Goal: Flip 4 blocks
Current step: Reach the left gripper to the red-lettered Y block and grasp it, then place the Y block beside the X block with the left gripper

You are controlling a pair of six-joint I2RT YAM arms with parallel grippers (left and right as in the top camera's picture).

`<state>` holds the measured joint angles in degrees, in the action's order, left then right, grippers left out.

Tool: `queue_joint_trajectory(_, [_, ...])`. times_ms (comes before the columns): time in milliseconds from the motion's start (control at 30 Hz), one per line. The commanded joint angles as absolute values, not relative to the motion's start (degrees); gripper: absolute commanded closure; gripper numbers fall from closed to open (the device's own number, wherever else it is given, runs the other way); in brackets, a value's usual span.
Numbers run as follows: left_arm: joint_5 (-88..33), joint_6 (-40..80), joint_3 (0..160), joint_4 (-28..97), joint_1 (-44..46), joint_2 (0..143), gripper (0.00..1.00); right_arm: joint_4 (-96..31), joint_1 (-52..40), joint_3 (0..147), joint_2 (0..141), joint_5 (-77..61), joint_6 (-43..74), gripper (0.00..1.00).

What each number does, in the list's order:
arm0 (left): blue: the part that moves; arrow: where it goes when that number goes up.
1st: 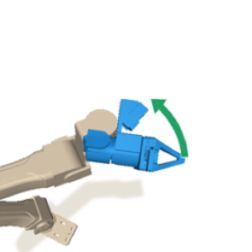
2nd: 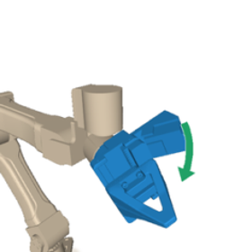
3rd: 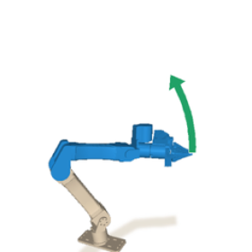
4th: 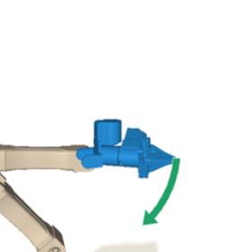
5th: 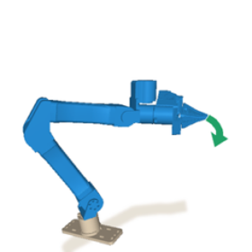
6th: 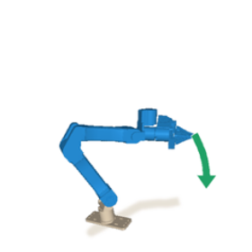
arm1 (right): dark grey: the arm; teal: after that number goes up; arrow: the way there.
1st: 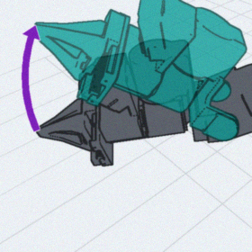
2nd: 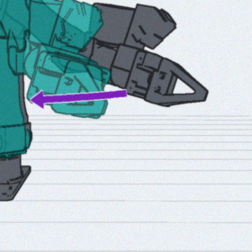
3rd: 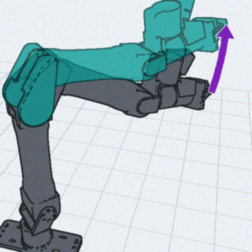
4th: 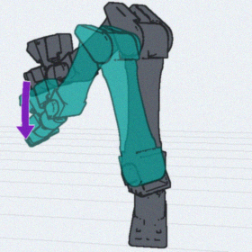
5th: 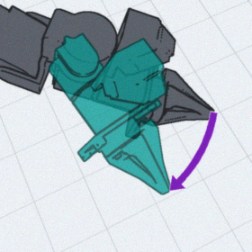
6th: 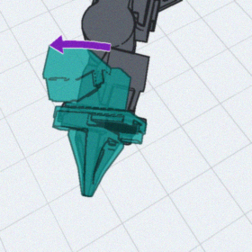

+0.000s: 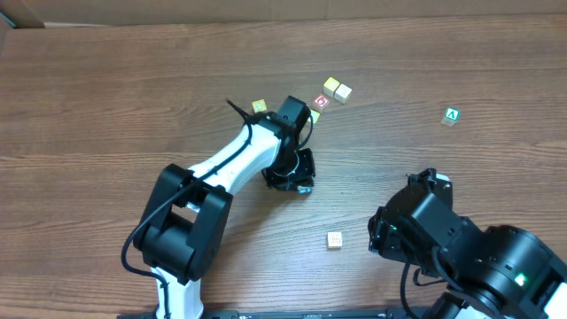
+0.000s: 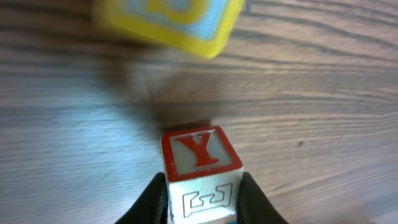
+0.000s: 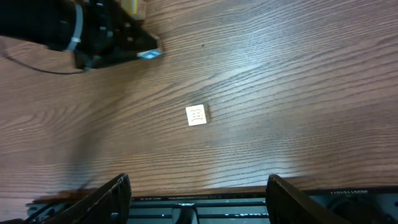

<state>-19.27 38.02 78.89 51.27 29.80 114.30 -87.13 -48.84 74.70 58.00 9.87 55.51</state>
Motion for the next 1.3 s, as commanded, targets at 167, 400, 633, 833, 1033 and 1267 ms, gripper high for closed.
queue_joint_trajectory(167, [-2.70, 31.88, 88.62, 67.09, 29.65, 114.17, 0.85, -87.11, -49.01, 76.20, 59.16, 11.31, 56.07, 0.29])
queue_joint_trajectory(400, [-1.02, 32.38, 85.43, 70.98, 32.99, 110.65, 0.92, -87.96, -49.01, 76.20, 59.11, 12.01, 57.30, 0.29])
queue_joint_trajectory(633, [-1.48, 39.03, 70.65, 63.31, 40.45, 100.07, 0.90, -89.19, -49.01, 76.20, 59.11, 11.99, 57.32, 0.29])
queue_joint_trajectory(833, [-3.66, 49.01, 57.36, 53.63, 46.37, 91.48, 0.83, -89.25, -49.01, 76.20, 59.11, 11.99, 57.30, 0.28])
queue_joint_trajectory(1033, [-7.42, 57.12, 49.76, 40.82, 49.95, 90.63, 0.89, -89.36, -49.01, 76.20, 59.11, 11.94, 57.30, 0.28])
queue_joint_trajectory(1267, [-7.31, 58.33, 48.31, 35.22, 50.28, 90.63, 0.84, -89.49, -49.01, 76.20, 59.11, 11.94, 57.30, 0.29])
